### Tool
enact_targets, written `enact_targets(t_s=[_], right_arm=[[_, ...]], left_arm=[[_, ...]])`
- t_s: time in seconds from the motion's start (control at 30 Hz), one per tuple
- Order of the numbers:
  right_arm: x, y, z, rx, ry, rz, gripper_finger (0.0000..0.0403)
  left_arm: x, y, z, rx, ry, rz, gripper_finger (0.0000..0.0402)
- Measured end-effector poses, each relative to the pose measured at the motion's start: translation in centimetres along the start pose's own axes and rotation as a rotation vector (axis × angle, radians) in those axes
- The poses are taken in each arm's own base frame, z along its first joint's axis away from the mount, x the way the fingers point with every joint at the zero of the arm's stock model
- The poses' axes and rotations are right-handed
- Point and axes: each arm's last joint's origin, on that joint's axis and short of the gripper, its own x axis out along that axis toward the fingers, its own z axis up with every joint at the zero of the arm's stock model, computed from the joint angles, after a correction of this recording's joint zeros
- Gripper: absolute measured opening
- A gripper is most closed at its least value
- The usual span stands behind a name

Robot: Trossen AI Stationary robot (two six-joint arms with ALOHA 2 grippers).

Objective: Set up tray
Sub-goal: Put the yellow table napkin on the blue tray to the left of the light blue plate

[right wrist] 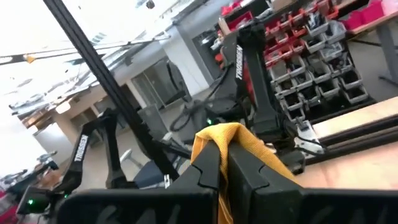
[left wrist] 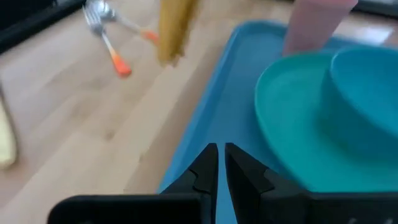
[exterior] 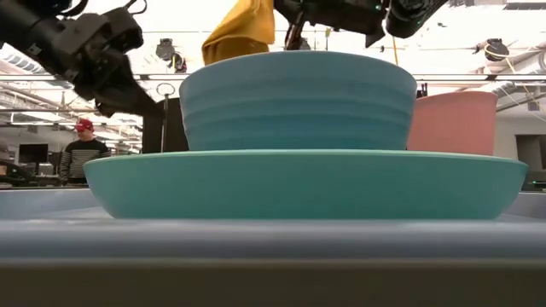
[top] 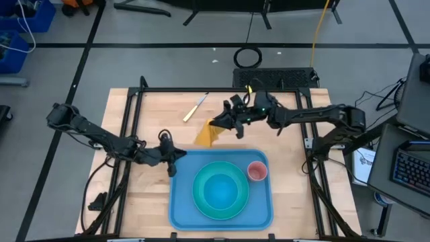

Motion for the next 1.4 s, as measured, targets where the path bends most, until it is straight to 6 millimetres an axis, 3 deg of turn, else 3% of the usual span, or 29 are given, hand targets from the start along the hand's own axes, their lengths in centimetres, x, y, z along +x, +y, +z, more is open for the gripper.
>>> enact_targets(t_s=[0.37, 0.63, 0.93, 1.4], right_arm=[[2.5, -0.4, -2.5, -0.006, -0.133, 0.025, 0.0000], [5.0, -0.8, -4.3, 0.016, -0.120, 0.056, 0.0000], [8.2, -0.2, -3.2, -0.022, -0.134, 0.114, 0.0000], [8.5, 0.6, -2.6, -0.043, -0.130, 0.146, 0.0000]], left_arm=[[-1.1, -0.9, -2.3, 0.060, 0.189, -0.083, 0.0033], [-2.4, -2.1, -2.9, 0.035, 0.165, -0.120, 0.0033], [-2.9, -2.6, -2.7, -0.020, 0.034, -0.034, 0.0033], [-2.8, -2.3, -2.6, -0.058, -0.044, 0.080, 0.0033]])
